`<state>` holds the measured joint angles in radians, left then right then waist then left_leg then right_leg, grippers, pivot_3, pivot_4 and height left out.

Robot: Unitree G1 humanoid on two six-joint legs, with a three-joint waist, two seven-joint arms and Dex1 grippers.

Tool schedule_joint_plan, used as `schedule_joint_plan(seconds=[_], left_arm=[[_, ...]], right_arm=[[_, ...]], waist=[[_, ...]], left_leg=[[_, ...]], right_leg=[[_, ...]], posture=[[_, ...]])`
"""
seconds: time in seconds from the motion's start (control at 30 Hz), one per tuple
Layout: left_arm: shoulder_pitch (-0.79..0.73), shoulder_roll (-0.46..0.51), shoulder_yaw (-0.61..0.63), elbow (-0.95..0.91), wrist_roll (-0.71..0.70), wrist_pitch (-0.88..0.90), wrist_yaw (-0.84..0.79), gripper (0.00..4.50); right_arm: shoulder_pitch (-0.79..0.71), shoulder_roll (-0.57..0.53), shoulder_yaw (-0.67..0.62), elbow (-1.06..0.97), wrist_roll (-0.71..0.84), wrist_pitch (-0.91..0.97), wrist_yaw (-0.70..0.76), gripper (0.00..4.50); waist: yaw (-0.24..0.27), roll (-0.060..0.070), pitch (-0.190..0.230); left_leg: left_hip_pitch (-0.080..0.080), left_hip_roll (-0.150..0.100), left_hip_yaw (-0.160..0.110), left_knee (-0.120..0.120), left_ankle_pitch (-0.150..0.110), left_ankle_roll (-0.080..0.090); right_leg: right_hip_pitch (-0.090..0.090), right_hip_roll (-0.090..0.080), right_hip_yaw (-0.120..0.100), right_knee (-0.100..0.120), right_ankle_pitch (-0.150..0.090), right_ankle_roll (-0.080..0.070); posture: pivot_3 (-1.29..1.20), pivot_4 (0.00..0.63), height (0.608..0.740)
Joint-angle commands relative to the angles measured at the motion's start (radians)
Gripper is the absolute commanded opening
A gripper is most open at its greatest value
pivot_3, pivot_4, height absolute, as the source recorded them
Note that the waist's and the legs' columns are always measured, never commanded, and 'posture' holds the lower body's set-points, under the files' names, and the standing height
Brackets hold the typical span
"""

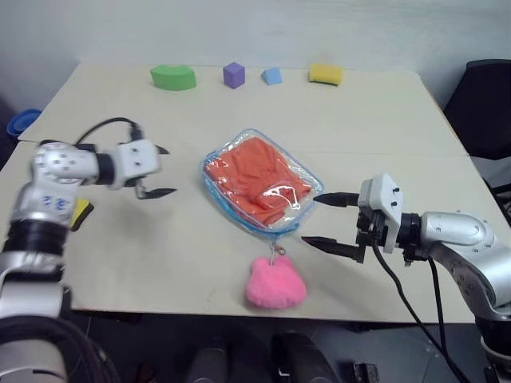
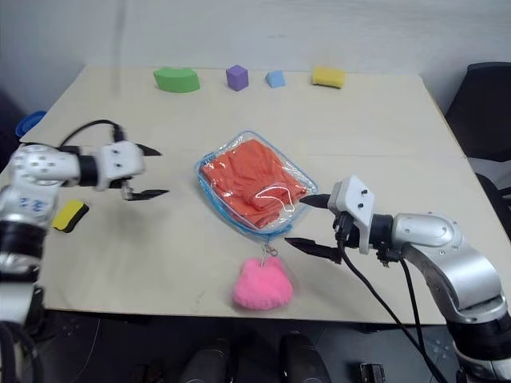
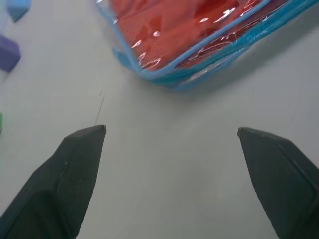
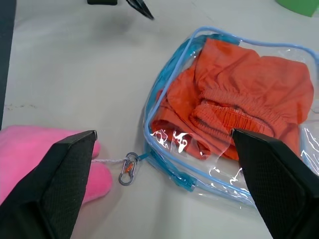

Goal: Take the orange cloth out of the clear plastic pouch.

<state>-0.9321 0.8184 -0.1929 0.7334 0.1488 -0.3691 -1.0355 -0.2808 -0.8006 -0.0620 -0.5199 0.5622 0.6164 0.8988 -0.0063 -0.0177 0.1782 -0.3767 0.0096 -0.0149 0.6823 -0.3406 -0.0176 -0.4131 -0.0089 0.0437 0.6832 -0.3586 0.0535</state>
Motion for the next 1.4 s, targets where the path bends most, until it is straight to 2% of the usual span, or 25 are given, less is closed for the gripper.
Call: schedule_joint_plan(seconds=[0.03,0.17,0.37,0.47,0.57,0.7,0.8,0.87,0.9,1.03,1.17,1.27,1.4], left_arm=[[-0.120,-0.041,-0.065,0.210,0.099,-0.189,0.036,4.49],[-0.214,-0.111,-0.120,0.375,0.172,-0.280,0.090,4.49],[-0.285,-0.197,-0.157,0.498,0.258,-0.277,0.264,4.49],[-0.296,-0.223,-0.168,0.528,0.288,-0.254,0.335,3.90],[-0.293,-0.233,-0.163,0.541,0.291,-0.241,0.350,2.98],[-0.276,-0.232,-0.137,0.528,0.255,-0.223,0.285,1.73],[-0.232,-0.212,-0.109,0.480,0.209,-0.196,0.172,0.83],[-0.169,-0.185,-0.082,0.375,0.163,-0.106,0.091,0.25],[-0.138,-0.172,-0.071,0.316,0.146,-0.065,0.067,0.25],[0.155,-0.114,0.032,-0.267,0.116,0.418,0.076,0.25],[0.424,-0.115,0.079,-0.804,0.156,0.847,0.077,0.25],[0.521,-0.118,0.071,-1.009,0.211,1.032,0.119,0.25],[0.567,-0.122,0.061,-1.126,0.257,1.196,0.179,0.25]], right_arm=[[0.040,-0.012,-0.069,-0.090,0.027,0.027,-0.050,4.50],[0.101,-0.015,-0.119,-0.153,0.039,0.056,-0.097,4.50],[0.157,-0.018,-0.163,-0.210,0.057,0.083,-0.138,4.50],[0.160,-0.021,-0.167,-0.215,0.062,0.089,-0.147,4.50],[0.158,-0.026,-0.170,-0.215,0.067,0.092,-0.149,4.50],[0.153,-0.034,-0.162,-0.206,0.070,0.087,-0.143,4.50],[0.145,-0.035,-0.144,-0.194,0.065,0.081,-0.136,4.50],[0.135,-0.035,-0.131,-0.186,0.064,0.079,-0.128,4.50],[0.133,-0.034,-0.128,-0.185,0.063,0.079,-0.125,4.50],[0.124,-0.034,-0.110,-0.164,0.055,0.067,-0.106,4.50],[0.110,-0.033,-0.087,-0.145,0.049,0.058,-0.092,4.50],[0.097,-0.031,-0.075,-0.133,0.048,0.054,-0.079,4.50],[0.075,-0.035,-0.059,-0.106,0.039,0.042,-0.058,4.50]], waist=[[-0.005,0.000,0.000],[-0.006,-0.001,0.000],[0.005,-0.001,0.001],[0.006,-0.001,0.001],[0.005,-0.001,0.001],[0.005,-0.002,0.001],[0.003,-0.002,0.001],[0.000,-0.002,0.001],[-0.002,-0.002,0.001],[-0.021,-0.001,0.000],[-0.024,-0.001,0.000],[-0.019,-0.001,0.000],[-0.018,-0.001,0.000]], left_leg=[[0.000,0.000,0.000,0.000,0.000,0.000],[-0.001,0.000,0.001,0.000,0.000,-0.001],[-0.001,0.000,0.000,0.001,0.000,0.000],[-0.001,0.000,0.000,0.002,0.000,-0.001],[-0.001,0.000,0.000,0.002,0.001,-0.001],[-0.001,0.000,0.000,0.002,0.001,-0.002],[-0.001,0.000,0.000,0.002,0.001,-0.002],[0.000,0.000,0.001,0.001,0.001,-0.002],[0.000,0.000,0.000,0.001,0.001,-0.002],[0.001,0.001,0.000,0.001,0.001,-0.002],[0.002,0.002,0.000,0.000,0.001,-0.002],[0.003,0.001,-0.001,0.000,0.000,0.000],[0.005,0.001,-0.001,0.000,-0.001,0.001]], right_leg=[[0.000,0.000,0.000,0.000,0.000,0.000],[-0.001,0.000,0.001,0.000,0.000,0.000],[-0.001,0.000,0.001,-0.001,0.000,0.000],[-0.001,0.000,0.001,0.000,0.000,0.000],[-0.001,0.000,0.001,0.000,0.000,0.000],[-0.001,0.000,0.001,0.000,0.000,0.000],[-0.001,0.000,0.001,0.002,0.000,0.000],[-0.001,0.000,0.001,0.004,0.000,0.000],[-0.001,0.000,0.001,0.005,0.000,0.000],[-0.001,0.000,0.002,0.006,0.000,0.000],[-0.001,0.001,0.003,0.006,0.000,0.000],[0.001,0.001,0.003,0.005,0.000,0.000],[0.004,0.001,0.003,0.002,0.000,0.000]], posture=[[0.00,0.150,0.740],[0.00,0.150,0.740],[0.00,0.150,0.740],[0.00,0.150,0.740],[0.00,0.150,0.740],[0.00,0.150,0.740],[0.00,0.150,0.740],[0.00,0.150,0.740],[0.00,0.150,0.740],[0.00,0.150,0.740],[0.00,0.150,0.740],[0.00,0.150,0.740],[0.00,0.150,0.740]])
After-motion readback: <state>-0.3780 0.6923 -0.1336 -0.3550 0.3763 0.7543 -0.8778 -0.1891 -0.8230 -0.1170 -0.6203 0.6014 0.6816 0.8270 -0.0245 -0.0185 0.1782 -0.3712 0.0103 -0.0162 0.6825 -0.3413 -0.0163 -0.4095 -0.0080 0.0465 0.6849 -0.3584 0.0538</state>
